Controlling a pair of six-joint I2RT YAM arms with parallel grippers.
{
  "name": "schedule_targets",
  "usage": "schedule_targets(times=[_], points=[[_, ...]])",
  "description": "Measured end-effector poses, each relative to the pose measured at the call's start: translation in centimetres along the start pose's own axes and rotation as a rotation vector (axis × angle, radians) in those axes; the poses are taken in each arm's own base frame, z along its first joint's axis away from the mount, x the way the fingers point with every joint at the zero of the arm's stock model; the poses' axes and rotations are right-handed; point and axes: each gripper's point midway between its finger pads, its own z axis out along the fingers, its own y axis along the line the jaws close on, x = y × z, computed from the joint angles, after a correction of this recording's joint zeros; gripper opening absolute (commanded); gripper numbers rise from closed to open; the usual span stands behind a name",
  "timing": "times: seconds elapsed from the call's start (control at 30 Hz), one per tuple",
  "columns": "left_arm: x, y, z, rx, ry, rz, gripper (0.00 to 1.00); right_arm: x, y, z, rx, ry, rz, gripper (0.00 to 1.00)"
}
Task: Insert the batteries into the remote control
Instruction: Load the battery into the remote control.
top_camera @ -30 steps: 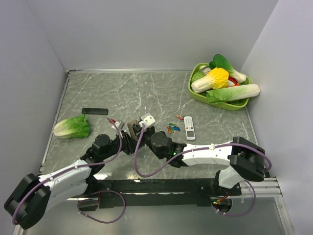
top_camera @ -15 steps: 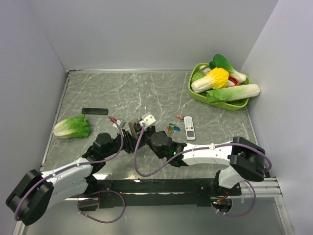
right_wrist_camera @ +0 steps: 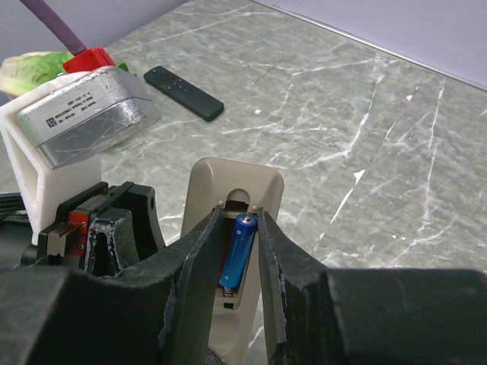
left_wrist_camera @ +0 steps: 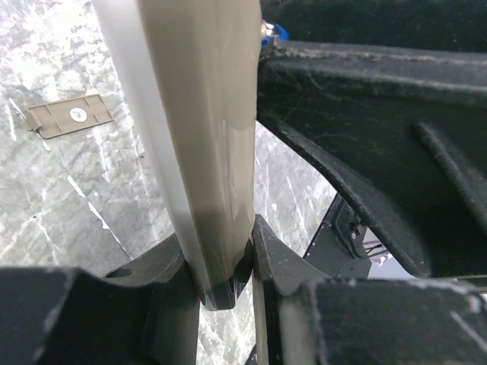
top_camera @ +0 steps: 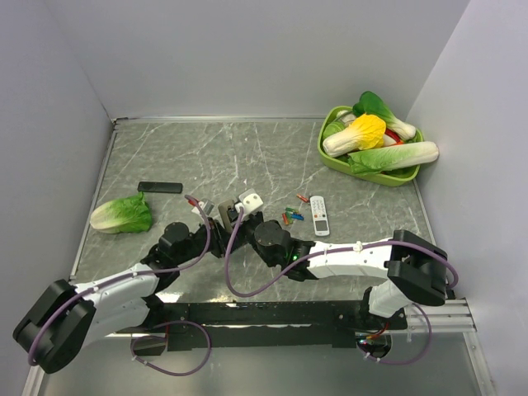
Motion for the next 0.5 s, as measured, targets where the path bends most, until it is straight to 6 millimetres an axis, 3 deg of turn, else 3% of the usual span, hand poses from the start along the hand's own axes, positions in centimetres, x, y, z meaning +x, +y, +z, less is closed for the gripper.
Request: schedule_targets(times=[0.5], points=[[0.07,-0.36,0.53,0.028,0.005,-0.053,0.04,0.18,-0.32,0.11,-0.008,0.008,-0.056,0.38]])
